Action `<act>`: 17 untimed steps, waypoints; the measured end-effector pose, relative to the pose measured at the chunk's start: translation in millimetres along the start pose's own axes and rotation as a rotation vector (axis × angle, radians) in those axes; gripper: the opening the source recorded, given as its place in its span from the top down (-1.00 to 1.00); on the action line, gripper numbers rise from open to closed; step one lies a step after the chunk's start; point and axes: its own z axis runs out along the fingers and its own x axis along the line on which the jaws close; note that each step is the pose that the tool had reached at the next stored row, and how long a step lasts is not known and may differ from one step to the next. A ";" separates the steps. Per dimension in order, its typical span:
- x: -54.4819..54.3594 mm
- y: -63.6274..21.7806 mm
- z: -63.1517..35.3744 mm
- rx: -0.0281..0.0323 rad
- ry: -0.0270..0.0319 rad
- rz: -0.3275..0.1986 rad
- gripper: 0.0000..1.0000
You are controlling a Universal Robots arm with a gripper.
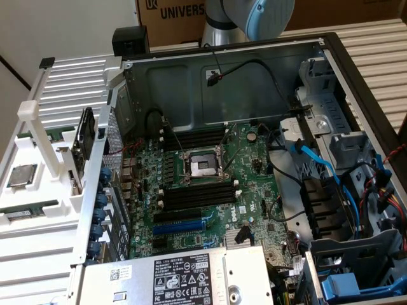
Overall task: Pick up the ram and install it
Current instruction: 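Pick up the ram and move it above insertion slot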
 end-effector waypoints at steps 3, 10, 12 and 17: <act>0.0 0.0 0.0 0.0000 -0.0001 0.000 0.79; 0.0 -0.2 6.1 0.0093 -0.0016 -0.001 0.79; 0.0 -0.2 9.6 0.0109 -0.0018 -0.001 0.79; 0.5 -0.6 18.8 0.0112 -0.0019 -0.001 0.79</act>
